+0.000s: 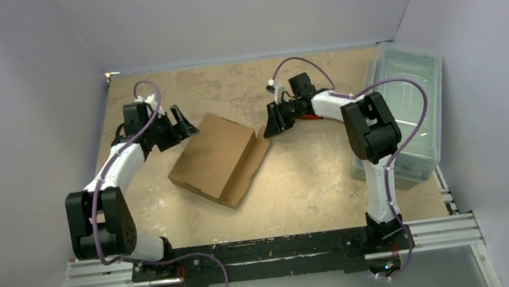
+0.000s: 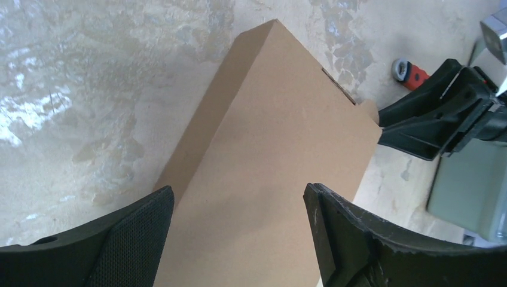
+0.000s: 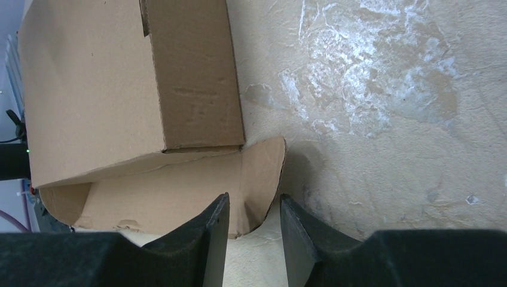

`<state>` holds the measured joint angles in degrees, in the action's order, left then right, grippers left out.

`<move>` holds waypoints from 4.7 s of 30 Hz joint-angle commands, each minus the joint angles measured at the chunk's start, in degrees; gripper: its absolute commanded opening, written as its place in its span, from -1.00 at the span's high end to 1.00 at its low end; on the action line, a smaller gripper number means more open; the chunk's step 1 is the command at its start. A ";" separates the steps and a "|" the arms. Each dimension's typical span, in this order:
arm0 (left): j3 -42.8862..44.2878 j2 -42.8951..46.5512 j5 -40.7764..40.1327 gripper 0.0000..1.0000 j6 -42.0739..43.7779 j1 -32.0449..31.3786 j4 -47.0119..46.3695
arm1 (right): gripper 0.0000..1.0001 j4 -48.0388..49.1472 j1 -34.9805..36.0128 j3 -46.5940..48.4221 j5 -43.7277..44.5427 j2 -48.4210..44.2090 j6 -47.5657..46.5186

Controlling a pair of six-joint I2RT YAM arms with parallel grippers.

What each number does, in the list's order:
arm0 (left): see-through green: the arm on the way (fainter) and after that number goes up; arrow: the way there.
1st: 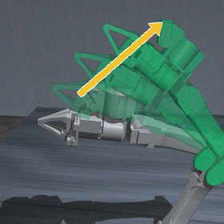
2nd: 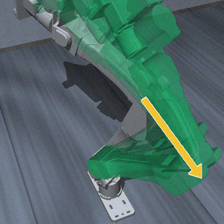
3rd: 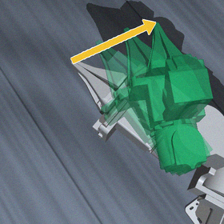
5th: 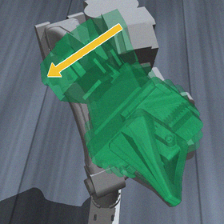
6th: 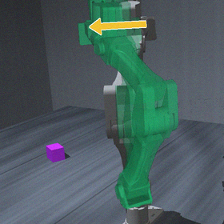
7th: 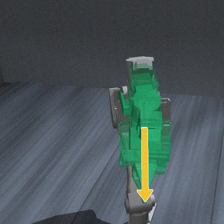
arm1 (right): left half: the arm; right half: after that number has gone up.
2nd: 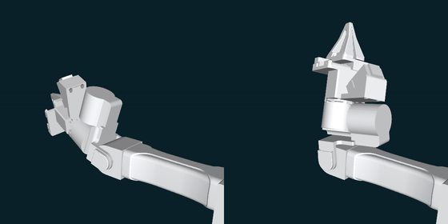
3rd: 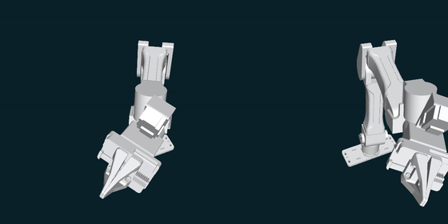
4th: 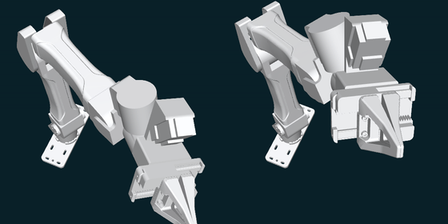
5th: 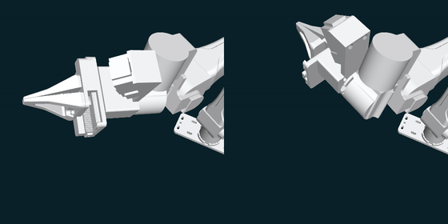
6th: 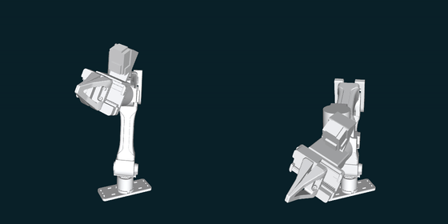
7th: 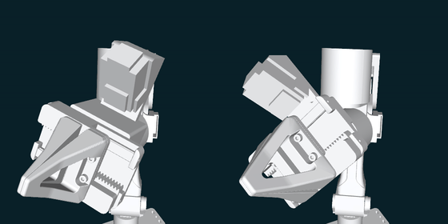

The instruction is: Fold the paper box

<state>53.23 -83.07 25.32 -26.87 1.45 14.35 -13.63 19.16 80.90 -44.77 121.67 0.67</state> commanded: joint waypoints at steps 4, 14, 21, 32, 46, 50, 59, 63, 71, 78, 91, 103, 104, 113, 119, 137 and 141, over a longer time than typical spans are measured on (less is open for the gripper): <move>4.53 -3.14 -6.47 -0.60 6.08 -2.90 -1.41 | 0.25 3.09 0.17 1.12 -1.42 -1.08 -0.32; 1.89 -6.13 -8.78 -0.59 6.72 -4.48 -6.33 | 0.41 4.85 2.73 -2.01 0.91 -4.21 -5.22; 1.60 -7.75 -10.13 -0.53 5.55 -5.03 -6.80 | 0.54 4.81 5.36 -2.97 4.53 -5.75 -7.38; 1.17 -9.61 -11.16 -0.52 4.59 -5.51 -6.44 | 0.46 5.91 6.00 -4.79 7.22 -8.43 -8.53; 1.50 -10.45 -12.09 -0.51 3.29 -5.78 -5.47 | 0.77 5.71 7.99 -5.99 9.40 -10.51 -11.91; 1.52 -10.60 -12.40 -0.51 3.10 -5.77 -5.30 | 0.84 5.76 8.31 -6.26 10.09 -10.88 -12.08; 1.72 -11.73 -12.61 -0.51 2.72 -5.81 -4.38 | 0.93 6.90 9.05 -8.58 11.28 -11.49 -12.53; 1.75 -12.19 -12.84 -0.51 2.44 -5.76 -4.23 | 0.94 8.49 9.01 -10.75 12.03 -12.16 -12.74; 1.88 -12.64 -12.75 -0.51 2.35 -5.76 -4.01 | 0.94 10.97 9.46 -13.53 13.51 -13.74 -14.21; 2.15 -13.04 -12.35 -0.51 2.31 -5.76 -3.98 | 0.94 12.33 10.27 -14.89 14.62 -14.40 -14.86; 2.27 -13.41 -11.01 -0.50 2.75 -6.07 -3.77 | 0.95 11.00 11.37 -12.97 16.01 -14.35 -13.98; 2.23 -13.79 -10.56 -0.50 2.97 -6.64 -3.45 | 0.98 9.51 13.27 -11.79 18.54 -15.18 -15.14; 2.24 -13.79 -10.56 -0.50 2.97 -6.64 -3.44 | 0.98 9.31 13.39 -11.70 18.84 -15.27 -15.31; 2.40 -13.95 -10.55 -0.50 2.99 -6.90 -3.07 | 1.00 8.93 14.47 -11.79 20.85 -15.92 -16.33; 2.56 -14.05 -10.30 -0.50 3.11 -7.07 -2.89 | 1.00 8.52 15.15 -11.38 21.88 -15.94 -16.97; 3.84 -15.02 -7.18 -0.47 7.40 -7.94 -1.27 | 1.00 2.21 15.52 -4.58 22.05 -13.30 -17.89; 4.07 -15.11 -6.66 -0.46 7.84 -8.51 -1.23 | 1.00 -0.06 15.59 -2.16 22.39 -12.16 -17.62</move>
<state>56.86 -96.16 17.39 -21.87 -5.13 9.69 -14.46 33.76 73.58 -20.78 109.03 -16.75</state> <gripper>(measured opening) 0.735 0.008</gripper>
